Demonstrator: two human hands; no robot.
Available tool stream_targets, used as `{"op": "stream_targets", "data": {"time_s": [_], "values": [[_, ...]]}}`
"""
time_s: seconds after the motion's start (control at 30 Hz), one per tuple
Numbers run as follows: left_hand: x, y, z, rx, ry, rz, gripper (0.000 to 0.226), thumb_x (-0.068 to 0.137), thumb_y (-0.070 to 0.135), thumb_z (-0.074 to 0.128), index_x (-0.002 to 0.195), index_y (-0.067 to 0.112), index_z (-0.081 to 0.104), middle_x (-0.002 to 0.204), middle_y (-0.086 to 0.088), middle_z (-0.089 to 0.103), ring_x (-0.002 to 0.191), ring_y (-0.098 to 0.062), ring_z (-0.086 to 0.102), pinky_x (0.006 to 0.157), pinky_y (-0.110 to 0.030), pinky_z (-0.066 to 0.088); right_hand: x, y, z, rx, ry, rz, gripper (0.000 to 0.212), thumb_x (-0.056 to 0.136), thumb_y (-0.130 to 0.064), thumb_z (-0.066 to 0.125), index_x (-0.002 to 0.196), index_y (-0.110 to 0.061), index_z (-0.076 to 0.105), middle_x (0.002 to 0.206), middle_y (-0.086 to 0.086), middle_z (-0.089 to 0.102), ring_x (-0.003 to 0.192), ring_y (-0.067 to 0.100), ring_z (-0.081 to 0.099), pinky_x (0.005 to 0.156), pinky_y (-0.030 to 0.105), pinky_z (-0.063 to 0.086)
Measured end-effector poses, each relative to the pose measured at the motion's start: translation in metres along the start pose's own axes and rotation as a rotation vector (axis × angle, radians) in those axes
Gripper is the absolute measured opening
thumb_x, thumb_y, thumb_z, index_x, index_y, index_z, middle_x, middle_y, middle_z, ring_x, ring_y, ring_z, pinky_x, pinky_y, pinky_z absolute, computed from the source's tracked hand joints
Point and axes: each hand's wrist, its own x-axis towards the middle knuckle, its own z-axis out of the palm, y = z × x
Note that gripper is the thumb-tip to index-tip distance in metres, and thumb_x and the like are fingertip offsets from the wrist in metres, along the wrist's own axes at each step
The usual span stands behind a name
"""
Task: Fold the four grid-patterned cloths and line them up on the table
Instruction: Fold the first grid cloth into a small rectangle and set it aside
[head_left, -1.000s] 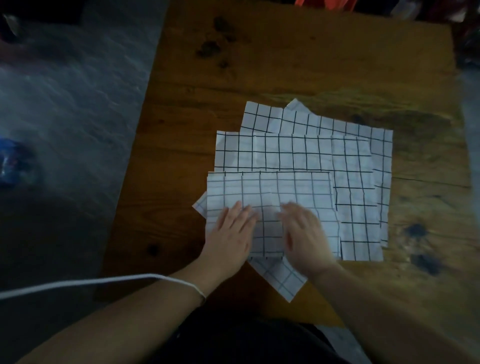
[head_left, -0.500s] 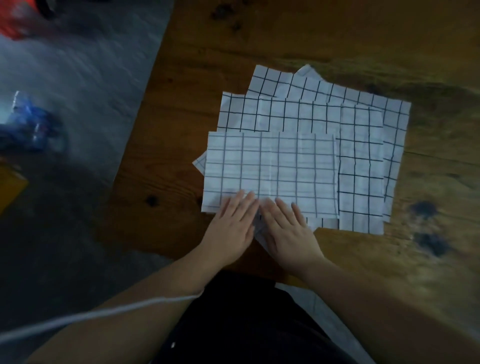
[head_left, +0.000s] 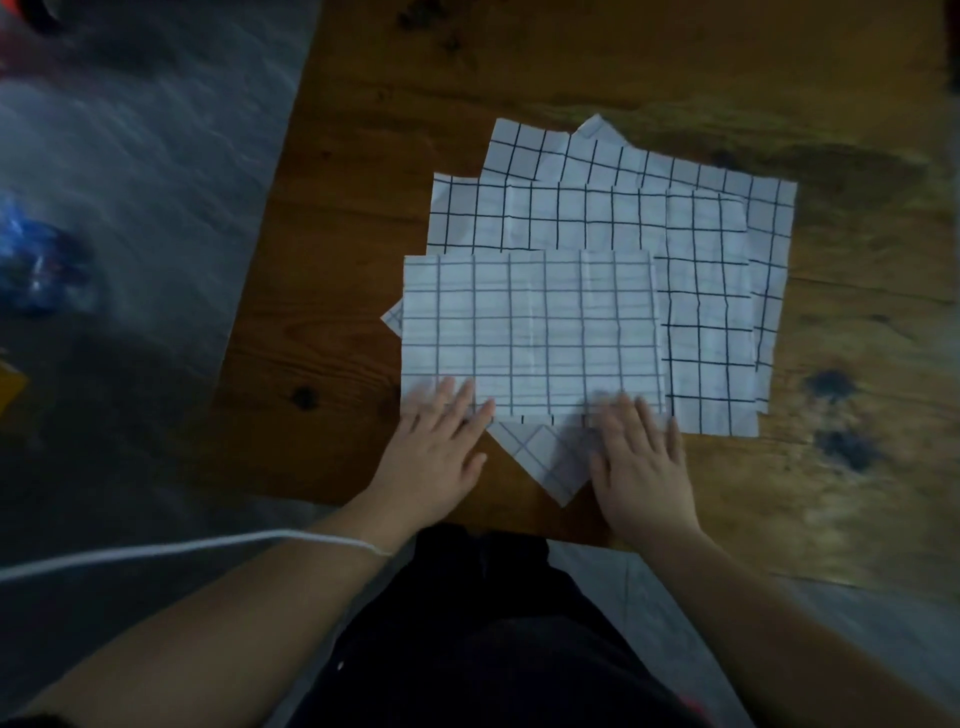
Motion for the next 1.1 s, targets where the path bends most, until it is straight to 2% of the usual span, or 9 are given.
{"op": "stream_targets", "data": {"time_s": [0.13, 0.37, 0.47, 0.53, 0.6, 0.77, 0.87, 0.97, 1.1], "values": [[0.018, 0.044, 0.005, -0.051, -0.036, 0.062, 0.072, 0.096, 0.048, 0.039, 0.157, 0.012, 0.032, 0.165, -0.011, 0.028, 0.154, -0.029, 0.016, 0.124, -0.051, 0.013, 0.012, -0.052, 0.004, 0.021, -0.029, -0.22, 0.063, 0.103, -0.046, 0.012, 0.161, -0.02, 0.011, 0.168, 0.002, 0.004, 0.155, 0.02, -0.006, 0.126, 0.045, -0.002], [-0.019, -0.004, 0.015, -0.056, -0.034, 0.053, 0.063, 0.104, 0.045, 0.033, 0.16, 0.018, 0.025, 0.167, -0.002, 0.02, 0.156, -0.021, 0.01, 0.125, -0.046, 0.009, 0.002, 0.01, 0.004, 0.036, -0.03, -0.083, 0.057, 0.106, -0.048, 0.01, 0.16, -0.034, 0.001, 0.167, -0.011, -0.006, 0.153, 0.01, -0.015, 0.126, 0.045, -0.001], [-0.033, -0.024, 0.012, -0.08, -0.032, 0.011, 0.06, 0.105, 0.042, 0.03, 0.16, 0.019, 0.024, 0.167, -0.001, 0.021, 0.155, -0.018, 0.01, 0.125, -0.041, 0.007, -0.004, 0.022, -0.002, 0.065, 0.039, -0.03, 0.051, 0.107, -0.041, 0.023, 0.157, -0.033, 0.026, 0.166, -0.008, 0.02, 0.154, 0.015, 0.01, 0.125, 0.047, 0.012], [-0.031, -0.022, 0.006, -0.12, 0.001, -0.026, 0.057, 0.104, 0.038, 0.035, 0.157, 0.018, 0.034, 0.163, -0.002, 0.032, 0.153, -0.019, 0.018, 0.125, -0.042, 0.013, 0.003, 0.016, -0.011, 0.155, 0.148, 0.028, 0.039, 0.105, -0.035, 0.037, 0.142, -0.029, 0.05, 0.152, -0.005, 0.045, 0.142, 0.019, 0.035, 0.118, 0.048, 0.024], [-0.017, -0.011, -0.004, -0.185, 0.064, -0.066, 0.049, 0.099, 0.029, 0.046, 0.146, 0.016, 0.049, 0.151, -0.003, 0.046, 0.147, -0.023, 0.03, 0.121, -0.046, 0.025, 0.02, 0.008, -0.027, 0.336, 0.23, 0.209, 0.032, 0.101, -0.023, 0.051, 0.132, -0.023, 0.057, 0.14, 0.0, 0.052, 0.131, 0.022, 0.042, 0.111, 0.046, 0.034], [0.041, 0.032, -0.024, -0.297, 0.082, 0.051, 0.04, 0.096, 0.015, 0.054, 0.136, 0.014, 0.056, 0.135, -0.004, 0.054, 0.127, -0.023, 0.045, 0.103, -0.039, 0.044, 0.049, 0.003, -0.047, 0.565, 0.147, 0.512, 0.053, 0.095, -0.014, 0.062, 0.144, -0.019, 0.042, 0.145, 0.009, 0.041, 0.129, 0.031, 0.043, 0.104, 0.046, 0.046], [0.065, 0.053, -0.02, -0.301, 0.023, 0.085, 0.042, 0.096, 0.014, 0.055, 0.138, 0.017, 0.053, 0.135, -0.004, 0.052, 0.124, -0.024, 0.044, 0.1, -0.04, 0.044, 0.053, 0.0, -0.053, 0.675, 0.06, 0.554, 0.062, 0.093, -0.002, 0.06, 0.147, -0.018, 0.035, 0.14, 0.01, 0.046, 0.112, 0.028, 0.054, 0.076, 0.036, 0.051], [0.069, 0.064, -0.018, -0.276, 0.003, 0.037, 0.053, 0.088, 0.01, 0.06, 0.139, 0.018, 0.048, 0.136, -0.005, 0.049, 0.125, -0.025, 0.042, 0.1, -0.042, 0.044, 0.05, -0.005, -0.055, 0.831, 0.033, 0.607, 0.061, 0.094, -0.001, 0.056, 0.148, -0.02, 0.033, 0.118, 0.008, 0.059, 0.087, 0.02, 0.06, 0.056, 0.029, 0.046], [0.06, 0.066, -0.019, -0.247, 0.09, 0.057, 0.061, 0.082, 0.01, 0.058, 0.142, 0.017, 0.047, 0.136, -0.005, 0.051, 0.123, -0.026, 0.046, 0.099, -0.041, 0.043, 0.032, -0.024, -0.055, 1.13, -0.009, 0.714, 0.067, 0.09, -0.004, 0.06, 0.149, -0.021, 0.033, 0.096, 0.009, 0.063, 0.074, 0.021, 0.064, 0.054, 0.029, 0.051]]}}
